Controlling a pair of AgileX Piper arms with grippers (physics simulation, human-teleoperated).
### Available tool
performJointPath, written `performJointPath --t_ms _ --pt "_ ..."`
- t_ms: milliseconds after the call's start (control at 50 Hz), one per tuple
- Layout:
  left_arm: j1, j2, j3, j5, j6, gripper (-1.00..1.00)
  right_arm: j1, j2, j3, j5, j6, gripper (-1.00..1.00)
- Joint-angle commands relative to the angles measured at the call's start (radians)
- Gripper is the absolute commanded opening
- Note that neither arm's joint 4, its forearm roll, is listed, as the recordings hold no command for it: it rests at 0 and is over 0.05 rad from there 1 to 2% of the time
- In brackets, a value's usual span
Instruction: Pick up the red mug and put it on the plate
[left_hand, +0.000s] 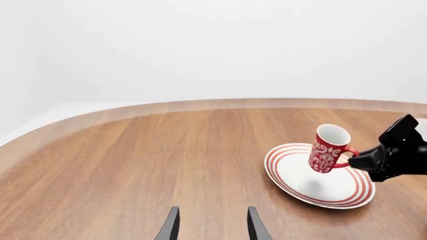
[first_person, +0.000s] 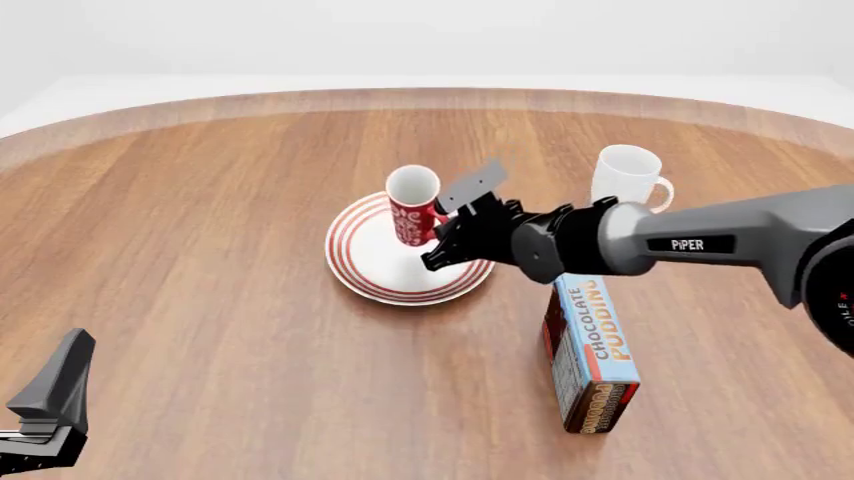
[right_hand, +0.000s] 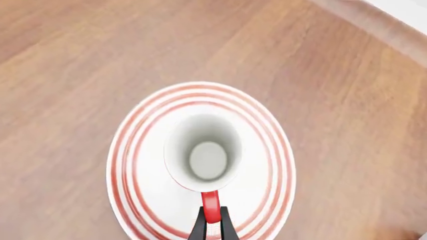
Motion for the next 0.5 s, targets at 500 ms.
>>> performJointPath --t_ms 500 --pt "0.0 0.0 0.0 0.0 0.0 1.0 -0.017 0.028 -0.003 -0.019 0.013 -1.0"
